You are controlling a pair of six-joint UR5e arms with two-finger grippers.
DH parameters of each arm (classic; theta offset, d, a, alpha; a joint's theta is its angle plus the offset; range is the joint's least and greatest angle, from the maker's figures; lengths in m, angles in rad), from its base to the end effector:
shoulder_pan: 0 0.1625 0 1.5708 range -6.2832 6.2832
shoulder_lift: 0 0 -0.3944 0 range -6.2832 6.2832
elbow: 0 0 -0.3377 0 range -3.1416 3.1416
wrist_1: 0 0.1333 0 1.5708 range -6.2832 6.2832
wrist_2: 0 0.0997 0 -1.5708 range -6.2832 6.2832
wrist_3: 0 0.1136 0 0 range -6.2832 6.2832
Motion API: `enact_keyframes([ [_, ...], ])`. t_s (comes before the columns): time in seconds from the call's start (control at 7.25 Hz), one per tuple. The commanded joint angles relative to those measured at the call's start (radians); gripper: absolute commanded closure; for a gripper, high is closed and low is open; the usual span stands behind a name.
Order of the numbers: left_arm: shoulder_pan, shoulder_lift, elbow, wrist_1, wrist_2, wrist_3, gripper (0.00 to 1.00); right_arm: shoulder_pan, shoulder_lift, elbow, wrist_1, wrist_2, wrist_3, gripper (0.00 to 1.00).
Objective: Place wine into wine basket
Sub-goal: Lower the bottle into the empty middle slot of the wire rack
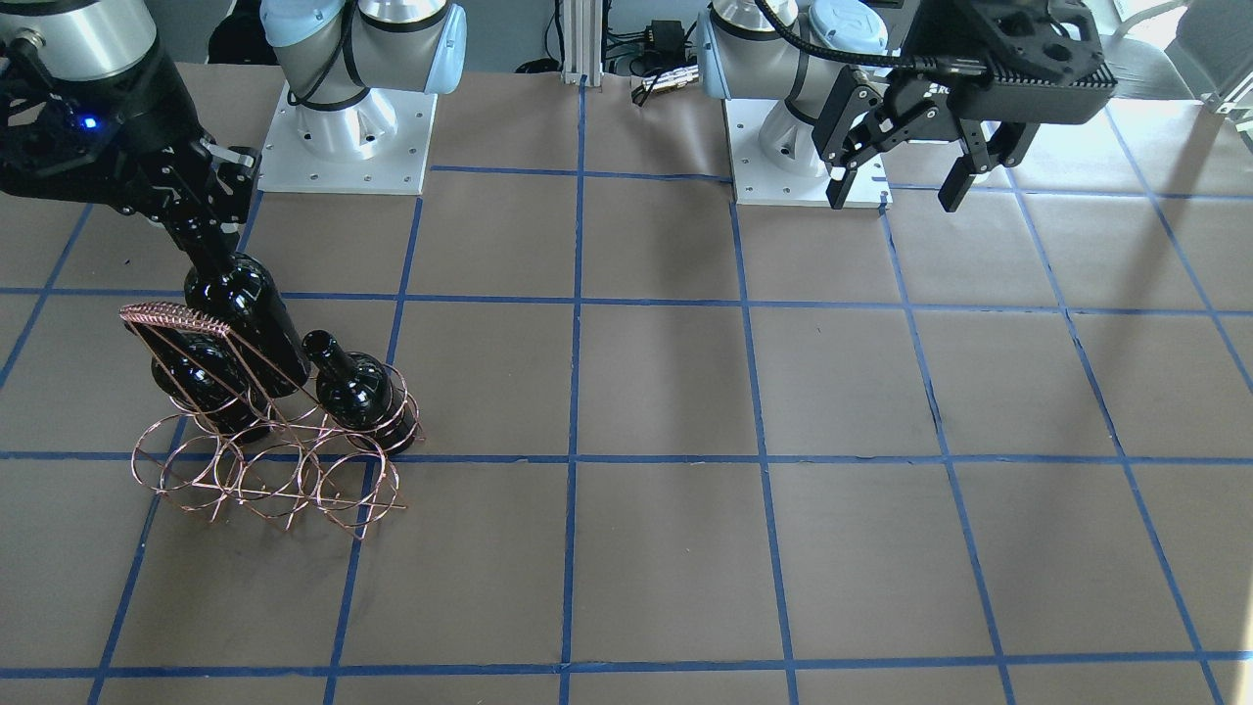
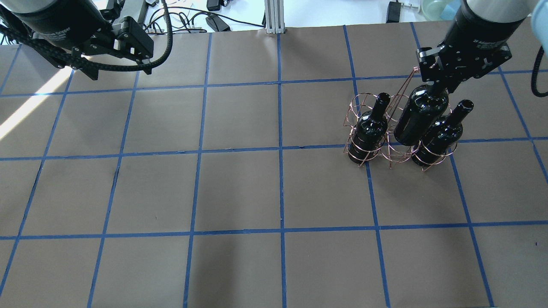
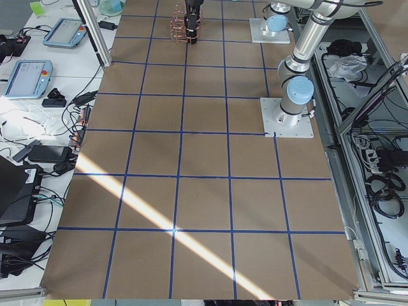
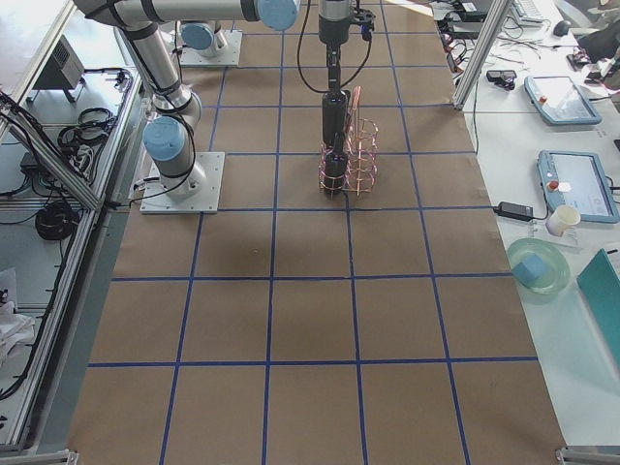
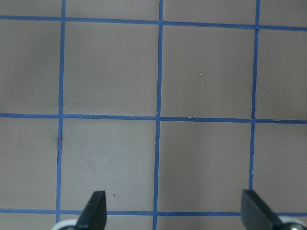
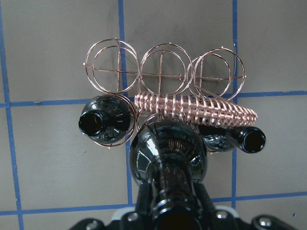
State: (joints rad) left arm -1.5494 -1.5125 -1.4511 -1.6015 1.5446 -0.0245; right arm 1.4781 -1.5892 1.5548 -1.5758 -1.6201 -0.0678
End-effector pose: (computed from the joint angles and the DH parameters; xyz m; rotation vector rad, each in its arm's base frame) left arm -0.1272 -0.4275 0.5183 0.0683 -3.1061 0.2291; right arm 0.0870 -0.4443 0.4590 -0.0400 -3.0886 0.0546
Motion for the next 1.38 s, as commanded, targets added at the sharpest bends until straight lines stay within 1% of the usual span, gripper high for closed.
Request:
enact_keyframes([
  [0.0, 0.0, 0.0, 0.0, 0.0, -0.001, 0.0, 0.0, -0.007, 0.031, -0.001, -0.045, 0.006, -0.001, 0.99],
  [0.69, 0.0, 0.0, 0.0, 0.0, 0.0, 0.0, 0.0, -0.028, 0.054, 0.013, -0.052, 0.017, -0.001, 0.99],
  [0.83, 0.0, 0.0, 0.0, 0.0, 0.002, 0.0, 0.0, -0.028, 0.057, 0.014, -0.05, 0.035, 0.002, 0.99],
  [1.24, 0.002, 0.0, 0.0, 0.0, -0.005, 0.0, 0.0, -0.025, 0.043, 0.001, -0.036, 0.034, 0.048, 0.99],
])
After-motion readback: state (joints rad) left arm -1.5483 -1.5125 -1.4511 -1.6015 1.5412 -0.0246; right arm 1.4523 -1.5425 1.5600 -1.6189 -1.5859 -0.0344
